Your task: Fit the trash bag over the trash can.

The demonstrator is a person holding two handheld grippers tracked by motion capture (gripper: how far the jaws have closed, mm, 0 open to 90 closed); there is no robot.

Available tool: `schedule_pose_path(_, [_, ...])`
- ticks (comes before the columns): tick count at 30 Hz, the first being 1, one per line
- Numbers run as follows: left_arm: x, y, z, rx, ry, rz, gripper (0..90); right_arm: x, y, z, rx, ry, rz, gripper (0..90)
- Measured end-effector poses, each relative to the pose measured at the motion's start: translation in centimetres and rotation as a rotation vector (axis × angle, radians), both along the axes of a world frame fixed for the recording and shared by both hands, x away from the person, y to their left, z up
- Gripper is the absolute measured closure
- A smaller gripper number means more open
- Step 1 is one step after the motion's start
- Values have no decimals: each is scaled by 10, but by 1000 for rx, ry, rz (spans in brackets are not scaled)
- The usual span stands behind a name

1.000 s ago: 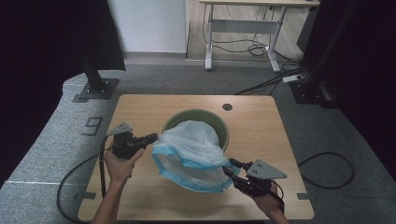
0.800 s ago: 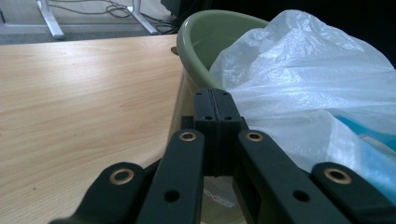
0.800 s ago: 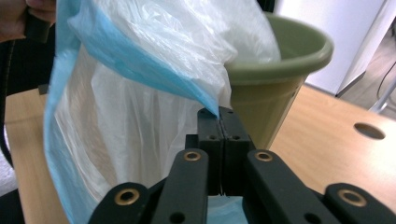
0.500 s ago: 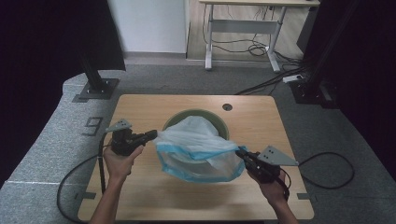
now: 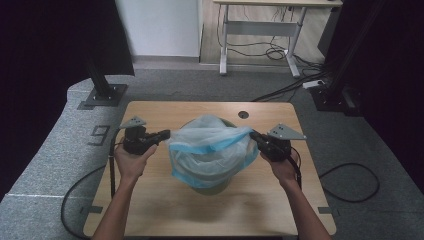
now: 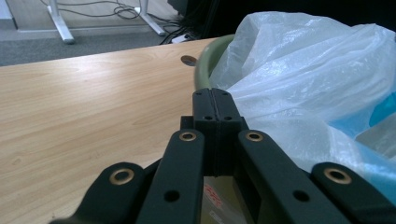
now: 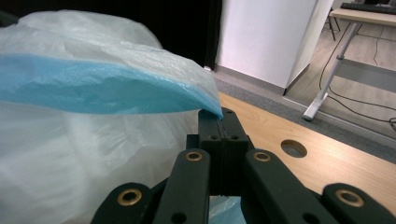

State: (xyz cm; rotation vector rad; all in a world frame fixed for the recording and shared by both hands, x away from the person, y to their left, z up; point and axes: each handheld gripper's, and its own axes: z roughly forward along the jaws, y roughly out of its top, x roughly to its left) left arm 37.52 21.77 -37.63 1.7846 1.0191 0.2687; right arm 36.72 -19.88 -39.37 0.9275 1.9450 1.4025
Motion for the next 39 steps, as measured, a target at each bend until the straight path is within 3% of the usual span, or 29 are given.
schedule_pose_path(15, [33, 3, -22, -40, 87, 28, 900, 47, 12, -19, 124, 51, -18, 889])
schedule_pose_path(25, [37, -2, -35, -21, 127, 14, 900, 49, 17, -40, 100, 108, 20, 889])
schedule_pose_path(30, [41, -7, -39, -17, 151, 6, 900, 52, 19, -47, 86, 165, 54, 889])
schedule_pose_path(39, [41, -9, -39, 4, 158, 7, 900, 48, 20, -46, 61, 164, 39, 888])
